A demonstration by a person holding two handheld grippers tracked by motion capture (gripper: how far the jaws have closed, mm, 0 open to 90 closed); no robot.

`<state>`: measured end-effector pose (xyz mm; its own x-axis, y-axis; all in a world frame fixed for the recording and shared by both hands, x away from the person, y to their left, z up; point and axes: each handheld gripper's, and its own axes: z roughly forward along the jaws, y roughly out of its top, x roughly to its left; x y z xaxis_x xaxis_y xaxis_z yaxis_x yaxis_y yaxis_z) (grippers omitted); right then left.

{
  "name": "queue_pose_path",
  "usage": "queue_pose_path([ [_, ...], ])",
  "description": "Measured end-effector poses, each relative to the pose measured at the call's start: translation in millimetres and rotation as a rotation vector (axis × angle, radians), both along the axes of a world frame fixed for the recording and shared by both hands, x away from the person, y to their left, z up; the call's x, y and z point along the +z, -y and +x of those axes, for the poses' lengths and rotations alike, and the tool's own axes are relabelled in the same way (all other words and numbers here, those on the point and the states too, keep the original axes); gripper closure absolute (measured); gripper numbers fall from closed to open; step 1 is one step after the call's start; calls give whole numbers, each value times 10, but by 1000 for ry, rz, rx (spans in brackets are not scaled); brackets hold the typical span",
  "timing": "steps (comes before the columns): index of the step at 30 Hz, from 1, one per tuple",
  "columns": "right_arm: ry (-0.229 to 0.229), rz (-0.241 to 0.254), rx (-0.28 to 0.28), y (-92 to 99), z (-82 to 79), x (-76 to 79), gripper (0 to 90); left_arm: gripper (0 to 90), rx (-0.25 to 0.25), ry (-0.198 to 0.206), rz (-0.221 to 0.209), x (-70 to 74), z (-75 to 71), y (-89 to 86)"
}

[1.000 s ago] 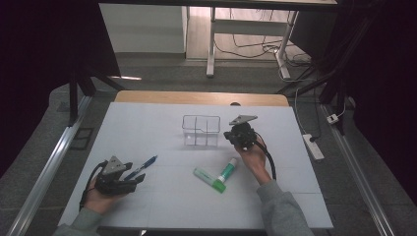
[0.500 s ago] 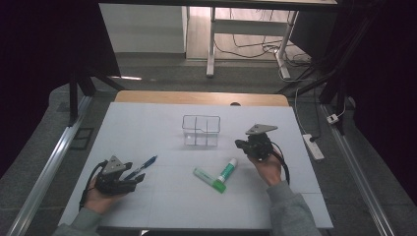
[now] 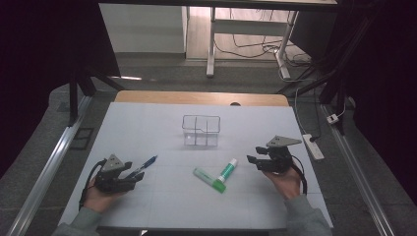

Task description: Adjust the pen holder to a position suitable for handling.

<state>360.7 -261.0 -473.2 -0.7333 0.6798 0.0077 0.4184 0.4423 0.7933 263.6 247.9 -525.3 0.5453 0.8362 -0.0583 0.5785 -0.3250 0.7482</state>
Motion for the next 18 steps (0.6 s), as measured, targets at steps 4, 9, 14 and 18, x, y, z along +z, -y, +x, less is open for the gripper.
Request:
queue_pose_path([
  [4,-5,-13,-2,79,-123,-9,423,344,-2,-2,1,-1,1,6],
  [9,-11,-5,-1,223,-259,-22,400,342,0,4,-3,13,1,7],
  [14,-9,-8,-7,311,-311,-28,388,339,3,6,-3,28,5,4],
  [18,0,-9,2,296,-324,-10,387,338,2,6,-7,41,10,-8],
])
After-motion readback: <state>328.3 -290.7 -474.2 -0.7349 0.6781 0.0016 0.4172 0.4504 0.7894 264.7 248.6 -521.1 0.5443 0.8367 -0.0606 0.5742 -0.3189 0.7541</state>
